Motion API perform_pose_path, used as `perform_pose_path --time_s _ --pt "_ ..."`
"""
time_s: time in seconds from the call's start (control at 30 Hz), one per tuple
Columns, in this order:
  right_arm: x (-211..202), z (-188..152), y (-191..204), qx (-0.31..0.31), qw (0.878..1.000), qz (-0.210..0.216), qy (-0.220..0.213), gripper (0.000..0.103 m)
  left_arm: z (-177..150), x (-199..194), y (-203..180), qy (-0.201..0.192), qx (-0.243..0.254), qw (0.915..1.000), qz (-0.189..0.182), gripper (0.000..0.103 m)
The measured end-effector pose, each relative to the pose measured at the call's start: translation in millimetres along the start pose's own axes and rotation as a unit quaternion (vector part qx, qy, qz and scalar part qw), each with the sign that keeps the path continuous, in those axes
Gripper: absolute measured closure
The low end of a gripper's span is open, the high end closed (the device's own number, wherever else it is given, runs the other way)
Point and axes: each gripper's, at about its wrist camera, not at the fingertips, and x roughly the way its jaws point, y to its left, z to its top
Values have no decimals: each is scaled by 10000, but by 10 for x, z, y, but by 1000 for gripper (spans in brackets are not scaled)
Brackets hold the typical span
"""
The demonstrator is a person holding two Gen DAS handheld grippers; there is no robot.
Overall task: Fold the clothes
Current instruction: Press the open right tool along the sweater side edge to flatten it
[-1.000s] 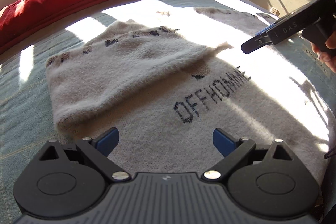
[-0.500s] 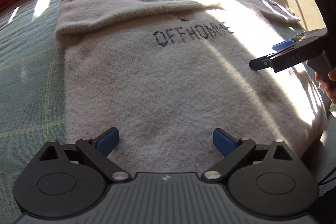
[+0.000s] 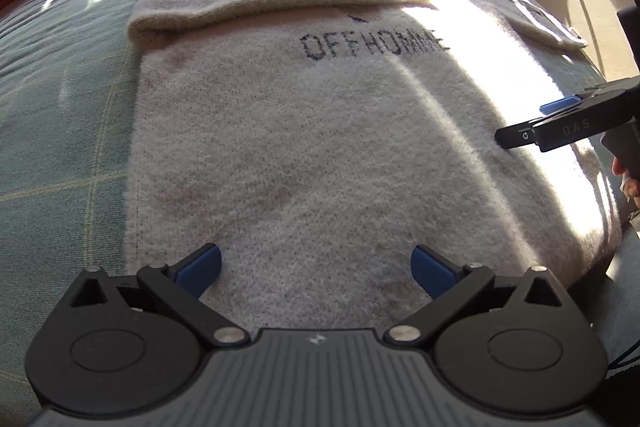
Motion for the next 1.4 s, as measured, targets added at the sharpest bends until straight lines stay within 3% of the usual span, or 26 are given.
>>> perform_pose_path --time_s 0.13,0.23,0.6,0.73,0.93,1.1,1.27,1.4 --pt "-70 -66 -41 80 9999 83 96 0 -48 -99 -86 26 60 9970 -771 2" --pt "-86 -137 -70 131 9997 155 118 0 -97 -32 -137 216 103 9947 -1002 2" --pt "-96 -306 -160 304 9987 379 134 0 -188 -230 51 237 -217 9952 -923 2" --pt "-90 -311 -159 317 9987 383 120 0 -88 -230 -84 127 -131 9922 -1231 2" --pt "-95 -319 -171 287 9987 418 92 0 -51 -12 -363 418 237 9907 -1276 2" --pt "-94 -324 -171 273 9987 420 74 0 -169 -27 -204 520 5 9905 -1277 2" --pt "-89 -323 -163 271 9988 408 72 0 -108 -191 14 323 -103 9947 -971 2" --pt "-86 -322 -157 269 9988 398 71 0 117 -234 228 0 -423 9942 -991 2"
